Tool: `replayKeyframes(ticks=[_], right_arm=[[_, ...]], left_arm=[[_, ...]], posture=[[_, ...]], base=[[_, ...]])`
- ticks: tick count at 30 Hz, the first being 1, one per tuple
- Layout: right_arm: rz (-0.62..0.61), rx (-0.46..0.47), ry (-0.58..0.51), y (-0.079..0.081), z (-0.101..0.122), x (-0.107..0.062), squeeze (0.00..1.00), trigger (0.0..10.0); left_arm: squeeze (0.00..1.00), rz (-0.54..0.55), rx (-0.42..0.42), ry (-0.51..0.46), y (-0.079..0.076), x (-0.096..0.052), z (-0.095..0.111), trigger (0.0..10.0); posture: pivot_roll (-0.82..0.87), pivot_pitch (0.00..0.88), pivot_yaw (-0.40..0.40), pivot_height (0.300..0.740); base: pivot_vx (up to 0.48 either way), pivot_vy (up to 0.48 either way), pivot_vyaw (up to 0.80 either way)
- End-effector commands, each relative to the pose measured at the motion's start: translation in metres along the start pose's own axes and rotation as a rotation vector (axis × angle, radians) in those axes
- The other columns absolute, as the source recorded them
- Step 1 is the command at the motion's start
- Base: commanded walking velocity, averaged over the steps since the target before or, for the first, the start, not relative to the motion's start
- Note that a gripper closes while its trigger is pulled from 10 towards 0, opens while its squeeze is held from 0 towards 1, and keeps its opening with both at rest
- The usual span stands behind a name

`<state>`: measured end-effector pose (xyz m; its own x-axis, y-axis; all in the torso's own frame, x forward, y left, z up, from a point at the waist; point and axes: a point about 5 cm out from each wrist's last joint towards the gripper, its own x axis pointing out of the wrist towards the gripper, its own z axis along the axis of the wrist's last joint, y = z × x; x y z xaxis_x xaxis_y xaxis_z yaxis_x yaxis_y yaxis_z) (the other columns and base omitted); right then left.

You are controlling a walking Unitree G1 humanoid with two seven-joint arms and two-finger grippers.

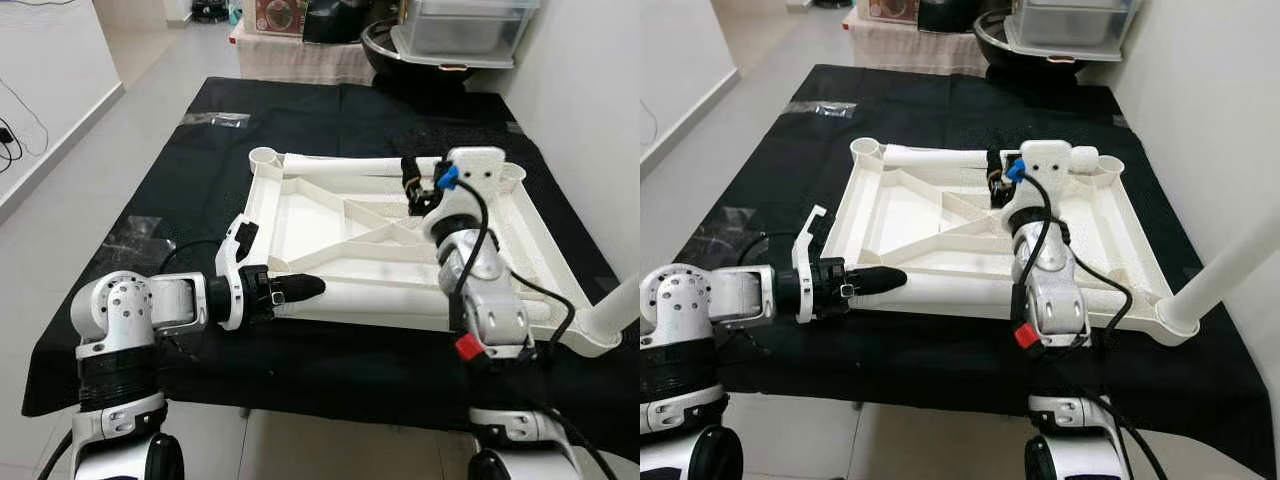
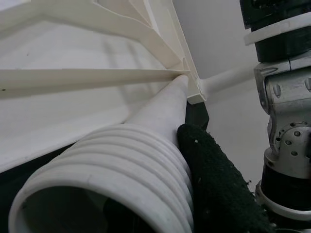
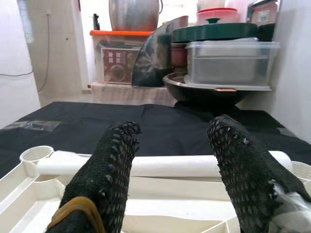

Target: Building children table

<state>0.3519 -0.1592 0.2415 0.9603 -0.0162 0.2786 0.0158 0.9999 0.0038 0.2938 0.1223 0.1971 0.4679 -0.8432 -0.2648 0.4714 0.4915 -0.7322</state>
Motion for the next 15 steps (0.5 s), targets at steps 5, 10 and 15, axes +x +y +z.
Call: replayKeyframes(ticks=[5, 10, 15], right_arm=[[-0.025, 0.017, -0.026, -0.007, 0.006, 0.006, 0.00, 10.0], [-0.042, 0.034, -0.052, -0.012, 0.015, 0.015, 0.00, 10.0], [-0.039, 0.035, -0.051, -0.012, 0.015, 0.016, 0.00, 10.0]], left_arm=[[0.00, 0.004, 0.027, -0.061, -0.008, -0.012, 0.008, 0.0], [0.00, -0.009, 0.100, -0.187, -0.022, -0.028, 0.028, 0.0], [0.00, -0.003, 0.160, -0.240, -0.030, -0.041, 0.041, 0.0]], posture=[[0.11, 0.070, -0.071, 0.740], [0.12, 0.061, -0.085, 0.740], [0.12, 0.068, -0.086, 0.740]], base=[[0.000, 0.000, 0.00], [0.000, 0.000, 0.00], [0.000, 0.000, 0.00]])
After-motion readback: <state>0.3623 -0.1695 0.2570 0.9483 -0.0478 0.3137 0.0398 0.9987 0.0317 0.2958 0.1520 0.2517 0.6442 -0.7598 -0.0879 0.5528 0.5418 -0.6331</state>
